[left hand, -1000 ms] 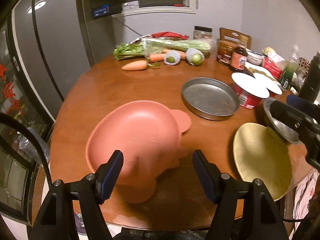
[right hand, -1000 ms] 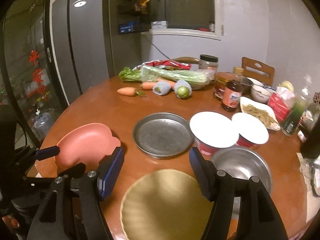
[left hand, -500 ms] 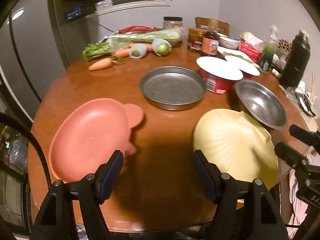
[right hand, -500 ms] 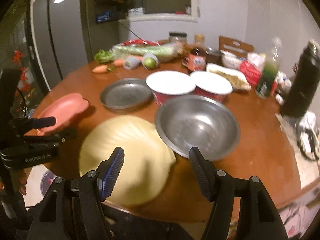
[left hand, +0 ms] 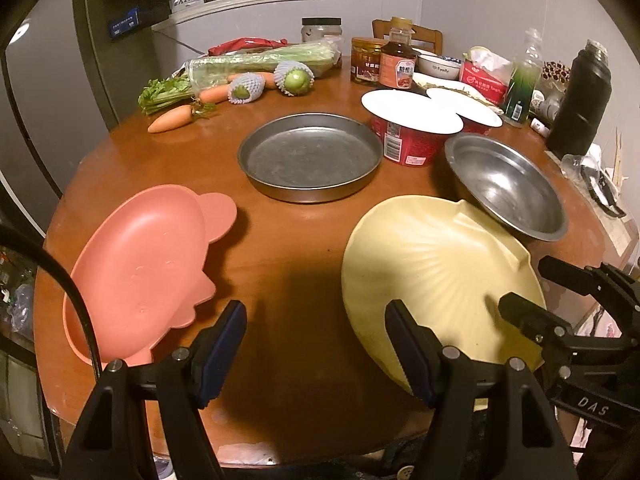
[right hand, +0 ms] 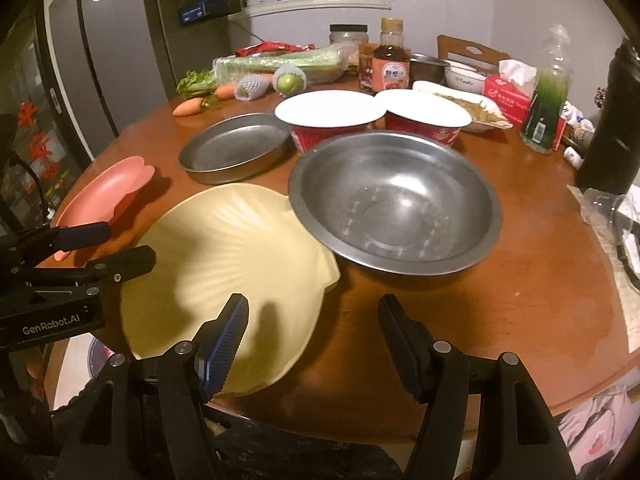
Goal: Organize plates and bowls
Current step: 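Grasp the cream shell-shaped plate rim with the left tool and lift it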
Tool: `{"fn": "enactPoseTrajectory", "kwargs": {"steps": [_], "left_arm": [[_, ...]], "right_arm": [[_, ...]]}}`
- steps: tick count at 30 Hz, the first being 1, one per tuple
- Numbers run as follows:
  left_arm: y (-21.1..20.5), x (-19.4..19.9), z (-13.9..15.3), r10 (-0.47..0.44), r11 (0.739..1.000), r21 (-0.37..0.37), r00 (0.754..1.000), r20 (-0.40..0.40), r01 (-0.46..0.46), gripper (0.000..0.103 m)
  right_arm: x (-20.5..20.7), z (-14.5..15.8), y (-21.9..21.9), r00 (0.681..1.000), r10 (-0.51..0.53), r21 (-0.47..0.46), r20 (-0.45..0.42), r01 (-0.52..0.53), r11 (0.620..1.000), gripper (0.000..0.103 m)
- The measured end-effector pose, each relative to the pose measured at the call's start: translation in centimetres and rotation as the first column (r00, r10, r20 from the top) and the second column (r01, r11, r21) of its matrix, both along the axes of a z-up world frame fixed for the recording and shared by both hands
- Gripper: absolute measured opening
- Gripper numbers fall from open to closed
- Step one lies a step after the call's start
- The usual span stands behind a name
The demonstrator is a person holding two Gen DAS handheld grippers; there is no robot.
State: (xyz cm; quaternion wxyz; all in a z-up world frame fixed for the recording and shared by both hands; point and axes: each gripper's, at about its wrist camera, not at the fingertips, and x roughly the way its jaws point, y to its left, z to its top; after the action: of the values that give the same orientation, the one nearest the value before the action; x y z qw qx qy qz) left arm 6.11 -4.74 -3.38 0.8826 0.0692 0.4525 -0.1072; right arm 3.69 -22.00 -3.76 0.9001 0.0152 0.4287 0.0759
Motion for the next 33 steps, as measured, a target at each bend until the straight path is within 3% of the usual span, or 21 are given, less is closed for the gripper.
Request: {"fn": "enactPoseTrajectory", "kwargs": {"steps": [4,8,16,19,33], "left_arm": [[-0.7,0.1,-0.5,-0.016,1.0,0.005,1.0,-0.008,0.016,0.071],[-1.4,0.1,-0.9,-0.035,0.999,0.009,0.999,-0.02,0.035,0.07],[-1.7,-0.1,-1.3,-0.079,0.996,-0.036,0.996,-0.032,0.078,0.05],[-2.0,-0.6,-1.2,-0.097,0.995,-0.034,0.995,-0.023,0.096,0.041],[1.3,-1.2,0.4,-0.03,0.998,-0.05,0.999,0.023,0.031,0.04]], "right_arm": [[0.3,-0.3,0.3,1.0,0.01,0.007,-0.003,-0.01,1.0,0.066],[0.3,-0.6,0.5,1.0,0.03,0.016,-0.005,-0.03,0.999,0.052],[0.5,-0.9,0.8,0.998,0.055,0.015,-0.001,-0.055,0.998,0.033],[0.5,-0.9,1.0,0.998,0.064,0.02,-0.001,-0.064,0.998,0.033],[0.7,0.0,3.8,0.992,0.123,0.037,0.01,-0.123,0.992,0.033]]}}
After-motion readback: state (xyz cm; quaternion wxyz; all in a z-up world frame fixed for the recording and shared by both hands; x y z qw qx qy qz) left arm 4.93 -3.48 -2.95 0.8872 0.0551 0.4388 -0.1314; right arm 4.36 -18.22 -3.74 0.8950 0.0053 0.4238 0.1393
